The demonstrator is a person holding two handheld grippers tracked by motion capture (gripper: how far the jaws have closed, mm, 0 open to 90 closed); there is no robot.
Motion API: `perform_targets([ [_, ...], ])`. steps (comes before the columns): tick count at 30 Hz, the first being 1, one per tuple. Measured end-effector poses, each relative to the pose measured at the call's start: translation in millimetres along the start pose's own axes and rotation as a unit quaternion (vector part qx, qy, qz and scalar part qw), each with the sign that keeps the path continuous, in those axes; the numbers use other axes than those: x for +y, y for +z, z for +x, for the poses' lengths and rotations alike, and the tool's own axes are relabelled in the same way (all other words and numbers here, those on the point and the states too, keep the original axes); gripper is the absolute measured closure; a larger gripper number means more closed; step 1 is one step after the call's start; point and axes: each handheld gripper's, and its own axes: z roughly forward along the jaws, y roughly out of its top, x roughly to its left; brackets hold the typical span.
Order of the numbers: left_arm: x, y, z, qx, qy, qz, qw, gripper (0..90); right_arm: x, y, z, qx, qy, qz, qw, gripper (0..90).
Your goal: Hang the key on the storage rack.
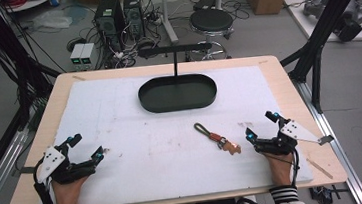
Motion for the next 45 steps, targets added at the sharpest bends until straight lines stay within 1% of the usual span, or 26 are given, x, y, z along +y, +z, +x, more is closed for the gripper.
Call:
perform_targets([
  [1, -0.2, 0.2, -0.5, 0.001, 0.000, -0.003, 1.0000, 9.2, -0.1, -0.4, 0.5, 0.001, 0.009, 0.001, 1.0000, 0.4],
  [4, -0.2, -0.2, -0.7, 0.002, 0.002, -0.003, 1.0000, 8.9, -0.1, -0.4, 0.4, 0.002, 0.008, 0.000, 1.0000, 0.4],
  [7, -0.3, -0.4, -0.2, 0.001, -0.002, -0.004, 1.0000, 7.5, -0.1, -0.4, 0.4, 0.002, 0.007, 0.001, 1.0000, 0.4],
  [11, -0.4, -0.8, -0.9, 0.001, 0.003, -0.007, 1.0000, 6.1, 0.0, -0.6, -0.9, 0.001, 0.013, 0.000, 0.9999, 0.4],
  [14, -0.5, -1.1, 0.1, 0.001, -0.003, -0.008, 1.0000, 5.1, 0.0, -0.5, -1.1, 0.002, 0.013, 0.000, 0.9999, 0.4],
  [16, -0.5, -1.0, 0.2, 0.001, -0.003, -0.008, 1.0000, 4.7, 0.0, -0.2, -0.8, -0.001, 0.010, 0.000, 0.9999, 0.4],
  [20, -0.4, -0.8, 0.4, -0.002, -0.003, -0.007, 1.0000, 4.6, 0.2, 0.2, -0.8, 0.002, 0.010, 0.003, 0.9999, 0.4],
  [23, -0.5, -1.0, 1.3, -0.004, -0.007, -0.008, 0.9999, 4.6, 0.6, 1.4, 0.1, 0.000, 0.009, 0.009, 0.9999, 0.4],
  [26, -0.4, -1.0, 1.2, -0.005, -0.006, -0.008, 0.9999, 4.6, 1.5, 2.5, -0.4, -0.002, 0.014, 0.016, 0.9998, 0.4],
  [27, -0.5, -1.0, 1.3, -0.005, -0.007, -0.008, 0.9999, 4.6, 2.0, 3.5, -1.8, -0.003, 0.012, 0.017, 0.9998, 0.4],
  [28, -0.5, -1.3, 1.9, -0.004, -0.009, -0.008, 0.9999, 4.6, 3.1, 3.9, -1.8, -0.007, 0.010, 0.026, 0.9996, 0.4],
  [29, -0.5, -1.3, 1.9, -0.004, -0.009, -0.008, 0.9999, 4.6, 4.8, 4.3, -2.5, -0.012, 0.000, 0.030, 0.9995, 0.4],
  [30, -0.4, -1.3, 2.0, -0.004, -0.009, -0.008, 0.9999, 4.6, 7.2, 4.1, -2.6, -0.014, -0.004, 0.032, 0.9994, 0.4],
  [33, -0.5, -1.3, 1.9, -0.004, -0.009, -0.007, 0.9999, 4.6, 18.3, 5.3, -2.8, -0.002, -0.009, 0.045, 0.9990, 0.4],
  [36, -0.5, -1.4, 1.8, -0.004, -0.009, -0.008, 0.9999, 4.6, 31.4, 9.9, -0.8, 0.014, -0.025, 0.068, 0.9973, 0.4],
  [37, -0.6, -1.4, 1.6, -0.004, -0.009, -0.009, 0.9999, 4.6, 35.9, 11.9, 0.2, 0.020, -0.031, 0.077, 0.9963, 0.4],
  [39, -0.6, -1.4, 1.5, -0.003, -0.009, -0.009, 0.9999, 4.6, 44.5, 17.2, 2.5, 0.034, -0.036, 0.094, 0.9944, 0.5],
  [42, -0.5, -1.4, 1.7, -0.003, -0.008, -0.009, 0.9999, 4.6, 56.7, 26.6, 5.9, 0.059, -0.036, 0.125, 0.9898, 0.5],
  [45, -0.5, -1.4, 1.9, -0.003, -0.009, -0.008, 0.9999, 4.6, 67.8, 36.1, 9.3, 0.077, -0.048, 0.150, 0.9845, 0.5],
])
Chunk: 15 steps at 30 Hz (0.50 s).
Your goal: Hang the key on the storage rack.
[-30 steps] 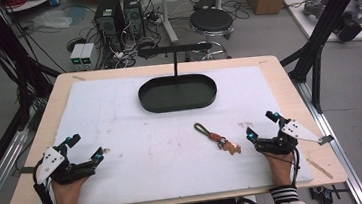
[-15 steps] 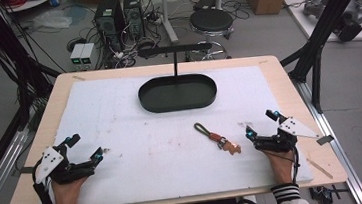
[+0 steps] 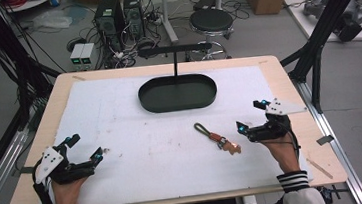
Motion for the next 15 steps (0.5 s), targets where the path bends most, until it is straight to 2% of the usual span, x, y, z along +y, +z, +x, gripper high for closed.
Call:
perform_targets([
  [2, 0.0, 0.1, 0.1, 0.000, -0.001, 0.000, 1.0000, 4.6, 4.2, 2.0, 0.3, 0.005, 0.000, 0.008, 1.0000, 0.5],
  [5, -0.1, 0.1, 0.1, 0.000, -0.002, -0.001, 1.0000, 4.6, 19.9, 10.7, 0.6, 0.026, -0.009, 0.039, 0.9988, 0.5],
  [8, -0.1, 0.1, 0.1, -0.001, -0.001, -0.001, 1.0000, 4.6, 28.7, 18.4, 1.8, 0.049, -0.012, 0.069, 0.9963, 0.5],
  [12, -0.1, 0.1, 0.0, 0.000, -0.002, -0.001, 1.0000, 4.6, 37.2, 28.2, 4.5, 0.064, -0.026, 0.104, 0.9922, 0.5],
  [13, -0.1, 0.1, 0.0, 0.000, -0.002, -0.001, 1.0000, 4.6, 37.2, 28.2, 4.5, 0.064, -0.026, 0.104, 0.9922, 0.5],
  [14, -0.1, 0.2, 0.1, 0.000, -0.002, -0.001, 1.0000, 4.6, 39.6, 31.5, 6.0, 0.069, -0.030, 0.116, 0.9904, 0.5],
  [15, -0.1, 0.3, 0.1, 0.001, -0.004, -0.001, 1.0000, 4.6, 42.8, 37.1, 8.6, 0.067, -0.039, 0.140, 0.9870, 0.5],
])
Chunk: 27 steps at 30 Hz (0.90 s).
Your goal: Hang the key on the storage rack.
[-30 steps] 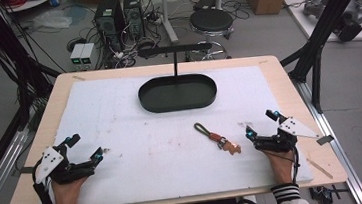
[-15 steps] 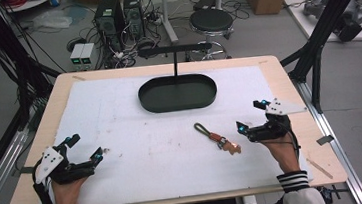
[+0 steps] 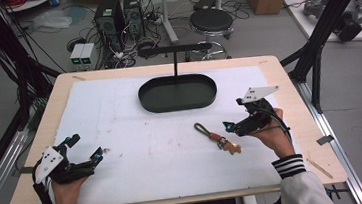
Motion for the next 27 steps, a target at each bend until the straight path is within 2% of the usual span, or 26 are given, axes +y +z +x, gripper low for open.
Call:
perform_targets([
  [1, 0.0, 0.0, 0.0, 0.000, 0.000, 0.000, 1.0000, 4.6, 0.0, 0.0, 0.0, 0.000, 0.000, 0.000, 1.0000, 0.5],
  [2, 0.0, 0.0, 0.1, 0.000, 0.000, 0.000, 1.0000, 4.6, 3.9, 5.2, 1.2, 0.009, -0.006, 0.021, 0.9997, 0.5],
  [4, 0.0, -0.1, 0.2, 0.000, -0.001, 0.000, 1.0000, 4.6, 6.2, 10.5, 3.0, 0.018, -0.007, 0.037, 0.9991, 0.5],
  [9, 0.0, 0.0, 0.2, 0.000, -0.001, 0.000, 1.0000, 4.6, 8.9, 20.6, 6.4, 0.027, -0.019, 0.060, 0.9976, 0.5],
  [17, 0.0, 0.0, -0.1, 0.001, 0.001, 0.001, 1.0000, 4.6, 11.6, 40.7, 11.4, 0.059, -0.032, 0.125, 0.9899, 0.5],
  [18, 0.0, 0.1, -0.2, 0.001, 0.000, 0.001, 1.0000, 4.6, 11.6, 40.7, 11.4, 0.059, -0.032, 0.125, 0.9899, 0.5],
  [19, 0.0, 0.2, -0.2, 0.001, 0.000, 0.001, 1.0000, 4.6, 12.8, 44.7, 12.8, 0.061, -0.037, 0.143, 0.9872, 0.6],
  [21, 0.1, 0.3, -0.2, 0.001, 0.001, 0.002, 1.0000, 4.6, 13.7, 49.1, 13.9, 0.063, -0.039, 0.156, 0.9851, 0.6],
  [24, 0.1, 0.4, -0.2, 0.001, 0.000, 0.002, 1.0000, 4.6, 15.0, 53.1, 14.3, 0.064, -0.039, 0.162, 0.9839, 0.6],
  [27, 0.4, 0.5, 0.0, 0.002, 0.001, 0.006, 1.0000, 4.6, 18.6, 59.4, 16.7, 0.063, -0.036, 0.183, 0.9805, 0.6],
])
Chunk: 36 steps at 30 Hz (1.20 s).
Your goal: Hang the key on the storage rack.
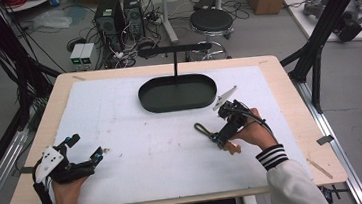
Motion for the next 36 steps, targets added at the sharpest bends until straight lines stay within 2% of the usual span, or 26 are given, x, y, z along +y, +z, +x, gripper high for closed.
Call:
perform_targets([
  [4, 0.0, 0.1, 0.0, -0.001, 0.000, 0.000, 1.0000, 4.6, 3.9, 4.0, 0.4, -0.001, -0.001, 0.009, 1.0000, 0.6],
  [5, 0.0, 0.2, 0.0, 0.000, -0.001, -0.001, 1.0000, 4.6, 5.3, 6.8, 0.6, -0.003, -0.005, 0.023, 0.9997, 0.7],
  [6, 0.0, 0.1, 0.0, -0.001, -0.001, 0.000, 1.0000, 4.6, 5.3, 6.8, 0.6, -0.003, -0.005, 0.023, 0.9997, 0.7],
  [7, 0.0, 0.2, 0.0, -0.001, -0.001, 0.000, 1.0000, 4.6, 6.1, 9.3, 0.8, -0.002, -0.005, 0.037, 0.9993, 4.3],
  [9, 0.0, 0.4, 0.0, -0.001, -0.001, 0.000, 1.0000, 4.6, 6.2, 10.6, 0.8, -0.001, -0.008, 0.042, 0.9991, 4.3],
  [15, 0.1, 0.5, 0.1, -0.001, -0.001, 0.001, 1.0000, 4.6, 6.9, 17.5, 1.0, -0.007, 0.002, 0.071, 0.9974, 6.3],
  [17, 0.1, 0.6, 0.1, -0.001, -0.001, 0.002, 1.0000, 4.6, 7.5, 20.2, 1.5, -0.009, 0.002, 0.088, 0.9961, 14.7],
  [22, 0.1, 0.7, 0.2, -0.001, -0.001, 0.002, 1.0000, 4.6, 8.9, 24.5, 2.1, -0.008, 0.005, 0.104, 0.9945, 18.9],
  [25, 0.2, 0.6, 0.3, -0.001, -0.001, 0.003, 1.0000, 4.6, 11.1, 28.1, 2.7, -0.001, 0.006, 0.117, 0.9931, 27.6],
  [28, 0.2, 0.6, 0.3, -0.001, -0.002, 0.003, 1.0000, 4.6, 12.3, 30.0, 3.2, -0.001, 0.006, 0.126, 0.9920, 29.6],
  [29, 0.2, 0.7, 0.3, -0.001, -0.002, 0.003, 1.0000, 4.6, 13.6, 31.7, 4.3, 0.002, 0.003, 0.134, 0.9910, 35.2],
  [36, 0.3, 1.3, 0.5, -0.001, -0.002, 0.005, 1.0000, 4.6, 16.7, 35.9, 6.9, 0.004, -0.005, 0.149, 0.9888, 44.2],
])
